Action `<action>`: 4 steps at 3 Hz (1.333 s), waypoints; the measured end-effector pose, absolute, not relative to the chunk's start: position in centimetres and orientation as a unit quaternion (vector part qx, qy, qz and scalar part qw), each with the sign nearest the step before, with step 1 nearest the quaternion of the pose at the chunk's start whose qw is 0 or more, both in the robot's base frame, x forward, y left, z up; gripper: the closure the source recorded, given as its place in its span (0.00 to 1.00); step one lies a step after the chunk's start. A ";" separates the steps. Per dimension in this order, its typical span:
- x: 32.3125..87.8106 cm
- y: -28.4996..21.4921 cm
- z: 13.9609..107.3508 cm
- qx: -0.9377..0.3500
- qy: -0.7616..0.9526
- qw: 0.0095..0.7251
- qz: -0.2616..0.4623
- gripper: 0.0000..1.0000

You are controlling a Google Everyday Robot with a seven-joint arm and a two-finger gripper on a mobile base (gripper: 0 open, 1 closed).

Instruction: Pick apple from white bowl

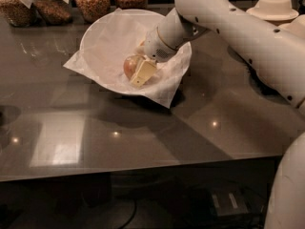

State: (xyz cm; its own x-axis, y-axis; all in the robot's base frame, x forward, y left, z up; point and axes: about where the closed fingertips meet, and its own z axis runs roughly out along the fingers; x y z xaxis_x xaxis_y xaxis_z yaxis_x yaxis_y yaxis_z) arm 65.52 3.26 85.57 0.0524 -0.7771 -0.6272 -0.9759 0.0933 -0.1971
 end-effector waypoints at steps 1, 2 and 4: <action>65.5 3.2 85.4 -0.656 0.671 0.306 0.160 0.46; 65.3 3.3 85.8 -0.660 0.668 0.305 0.159 0.70; 64.3 3.6 88.9 -0.677 0.650 0.312 0.148 1.00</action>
Offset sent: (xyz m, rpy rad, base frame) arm -0.0040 -0.0021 0.0126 -0.0165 -0.0008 0.0187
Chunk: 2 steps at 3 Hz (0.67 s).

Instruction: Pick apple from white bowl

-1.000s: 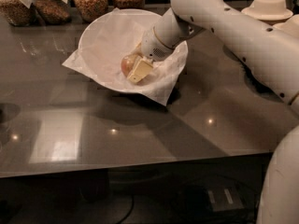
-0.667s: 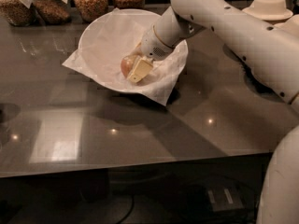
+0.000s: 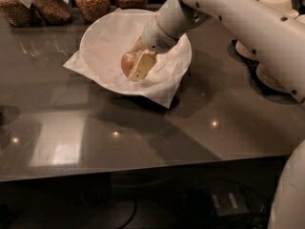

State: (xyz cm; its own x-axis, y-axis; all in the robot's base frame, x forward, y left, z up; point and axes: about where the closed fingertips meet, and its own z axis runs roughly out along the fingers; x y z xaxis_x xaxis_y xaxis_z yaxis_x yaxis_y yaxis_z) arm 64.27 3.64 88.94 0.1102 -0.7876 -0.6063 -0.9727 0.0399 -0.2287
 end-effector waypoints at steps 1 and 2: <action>63.1 2.9 91.3 -0.688 0.638 0.315 0.145 1.00; 61.4 1.7 94.5 -0.702 0.621 0.318 0.146 1.00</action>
Offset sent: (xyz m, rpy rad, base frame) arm -0.0515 -0.0383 0.0977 -0.0043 -0.0592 0.1150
